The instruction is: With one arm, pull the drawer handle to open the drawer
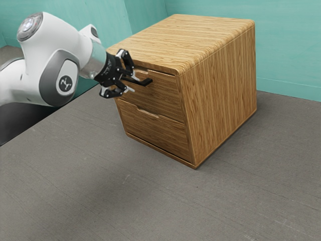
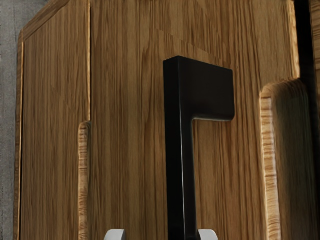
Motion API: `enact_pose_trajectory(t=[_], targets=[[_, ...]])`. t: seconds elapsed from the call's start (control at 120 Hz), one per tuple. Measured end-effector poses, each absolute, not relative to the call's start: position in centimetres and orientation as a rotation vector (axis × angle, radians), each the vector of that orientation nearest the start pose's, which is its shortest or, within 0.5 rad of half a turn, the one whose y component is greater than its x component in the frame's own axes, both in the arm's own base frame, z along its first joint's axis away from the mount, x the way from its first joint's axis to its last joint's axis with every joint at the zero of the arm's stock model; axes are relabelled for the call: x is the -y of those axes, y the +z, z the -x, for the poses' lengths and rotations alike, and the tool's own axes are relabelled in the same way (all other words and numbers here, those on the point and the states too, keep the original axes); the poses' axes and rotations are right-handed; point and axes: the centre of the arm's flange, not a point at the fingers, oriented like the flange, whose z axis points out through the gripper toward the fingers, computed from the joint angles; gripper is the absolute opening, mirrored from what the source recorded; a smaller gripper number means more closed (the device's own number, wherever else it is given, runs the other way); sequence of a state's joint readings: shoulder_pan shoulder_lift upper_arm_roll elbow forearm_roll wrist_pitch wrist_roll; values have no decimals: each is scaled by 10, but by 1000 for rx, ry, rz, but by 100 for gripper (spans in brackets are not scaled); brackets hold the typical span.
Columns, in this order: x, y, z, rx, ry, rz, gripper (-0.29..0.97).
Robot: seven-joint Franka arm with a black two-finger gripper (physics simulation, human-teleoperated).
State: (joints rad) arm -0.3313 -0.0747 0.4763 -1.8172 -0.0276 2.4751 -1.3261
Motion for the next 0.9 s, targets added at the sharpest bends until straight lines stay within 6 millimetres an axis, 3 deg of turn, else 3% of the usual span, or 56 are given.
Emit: enact_pose_trajectory(t=[0.417,0.9], targets=[[-98,643,-579,2345,-989,2515,-1],[-117,646,-543,2383,-897,2521,-6]])
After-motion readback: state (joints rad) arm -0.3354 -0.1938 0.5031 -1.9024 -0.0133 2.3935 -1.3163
